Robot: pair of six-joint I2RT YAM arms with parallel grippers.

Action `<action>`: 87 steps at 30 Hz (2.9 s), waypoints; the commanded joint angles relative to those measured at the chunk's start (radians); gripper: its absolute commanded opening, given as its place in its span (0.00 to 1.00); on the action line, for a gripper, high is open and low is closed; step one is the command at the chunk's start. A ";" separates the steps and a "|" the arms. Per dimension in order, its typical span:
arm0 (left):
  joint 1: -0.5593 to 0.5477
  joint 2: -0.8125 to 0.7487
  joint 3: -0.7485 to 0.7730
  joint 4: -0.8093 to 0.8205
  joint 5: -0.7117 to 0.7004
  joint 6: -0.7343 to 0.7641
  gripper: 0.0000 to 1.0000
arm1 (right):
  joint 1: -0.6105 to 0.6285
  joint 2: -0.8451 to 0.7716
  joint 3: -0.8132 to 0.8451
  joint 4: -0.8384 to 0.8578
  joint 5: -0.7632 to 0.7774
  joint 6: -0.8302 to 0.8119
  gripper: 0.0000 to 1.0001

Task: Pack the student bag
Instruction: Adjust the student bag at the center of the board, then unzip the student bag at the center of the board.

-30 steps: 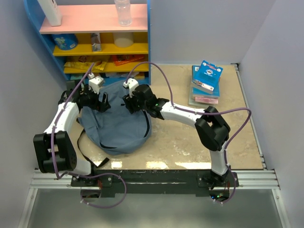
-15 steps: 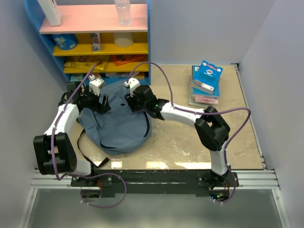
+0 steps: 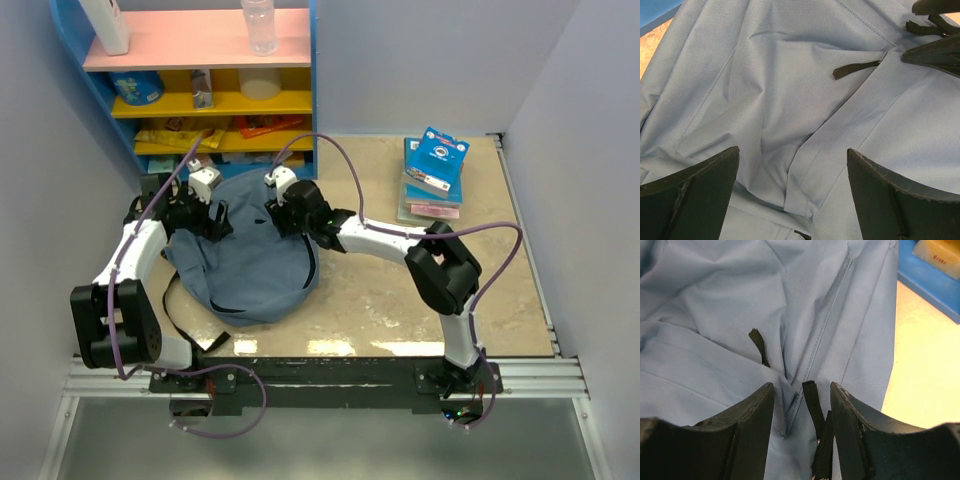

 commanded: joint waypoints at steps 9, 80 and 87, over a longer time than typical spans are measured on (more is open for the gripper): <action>0.009 -0.035 -0.019 0.031 0.035 0.030 0.92 | -0.017 -0.029 -0.026 0.007 -0.002 -0.008 0.24; -0.407 0.379 0.312 0.292 -0.094 0.014 0.55 | -0.057 -0.287 -0.376 0.154 -0.102 0.290 0.52; -0.407 0.376 0.311 0.290 -0.105 0.013 0.55 | -0.057 -0.266 -0.361 0.142 -0.102 0.299 0.19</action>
